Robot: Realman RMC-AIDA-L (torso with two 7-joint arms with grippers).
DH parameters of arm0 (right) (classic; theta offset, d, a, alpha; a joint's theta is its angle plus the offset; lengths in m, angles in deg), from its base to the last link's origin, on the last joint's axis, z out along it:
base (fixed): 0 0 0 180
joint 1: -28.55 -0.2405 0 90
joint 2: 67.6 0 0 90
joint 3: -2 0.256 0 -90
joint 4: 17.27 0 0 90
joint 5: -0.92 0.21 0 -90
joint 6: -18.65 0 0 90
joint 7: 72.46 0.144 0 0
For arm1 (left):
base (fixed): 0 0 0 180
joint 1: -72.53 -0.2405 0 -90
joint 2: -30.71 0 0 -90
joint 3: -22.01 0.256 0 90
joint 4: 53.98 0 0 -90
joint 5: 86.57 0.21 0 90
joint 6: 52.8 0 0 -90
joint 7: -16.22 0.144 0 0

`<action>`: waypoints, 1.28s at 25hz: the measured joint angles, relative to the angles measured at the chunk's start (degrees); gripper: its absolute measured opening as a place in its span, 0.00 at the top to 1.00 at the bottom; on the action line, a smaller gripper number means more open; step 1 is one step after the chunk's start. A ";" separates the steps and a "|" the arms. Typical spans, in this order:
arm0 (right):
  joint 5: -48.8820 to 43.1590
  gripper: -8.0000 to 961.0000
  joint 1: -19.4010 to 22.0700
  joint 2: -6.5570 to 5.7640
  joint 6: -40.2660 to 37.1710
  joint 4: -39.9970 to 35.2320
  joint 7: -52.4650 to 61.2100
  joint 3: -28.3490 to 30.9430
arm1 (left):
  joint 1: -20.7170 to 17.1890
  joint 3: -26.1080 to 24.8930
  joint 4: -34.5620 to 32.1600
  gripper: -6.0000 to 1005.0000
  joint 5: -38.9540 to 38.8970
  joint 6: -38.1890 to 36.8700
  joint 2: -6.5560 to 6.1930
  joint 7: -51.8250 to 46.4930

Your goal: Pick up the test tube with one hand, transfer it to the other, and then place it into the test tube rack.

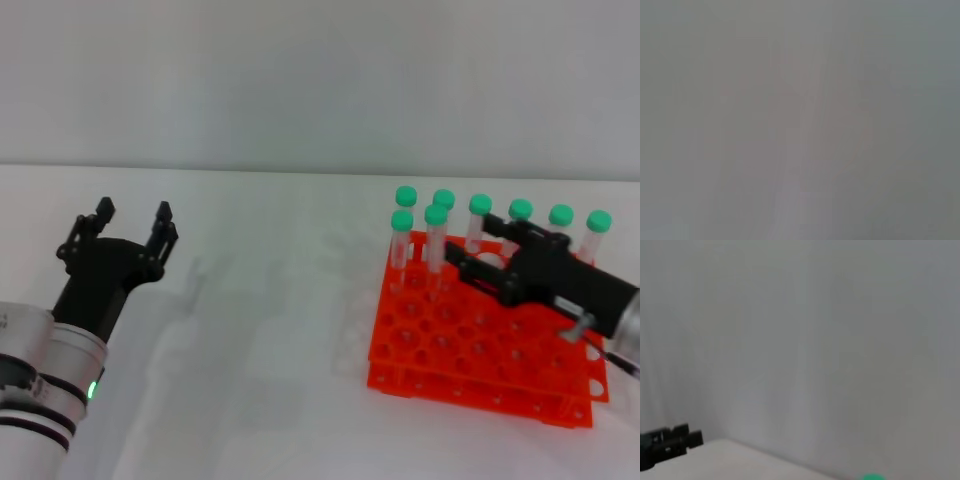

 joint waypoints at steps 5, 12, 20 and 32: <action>0.75 0.27 5.17 0.50 -7.40 2.93 -5.67 10.90 | 0.90 -2.35 1.11 0.30 -0.42 0.00 0.00 -3.90; 18.98 0.28 7.30 0.49 -14.09 18.66 -14.47 21.61 | 3.02 -2.56 5.83 0.30 -1.70 0.82 0.00 -13.66; 24.75 0.27 9.18 0.61 -14.58 21.75 -21.67 22.60 | 4.60 -2.59 6.33 0.30 -1.97 2.63 0.00 -13.85; 24.85 0.27 9.15 0.69 -14.15 21.98 -24.94 22.69 | 6.61 -4.61 6.97 0.30 -3.34 4.58 0.00 -13.55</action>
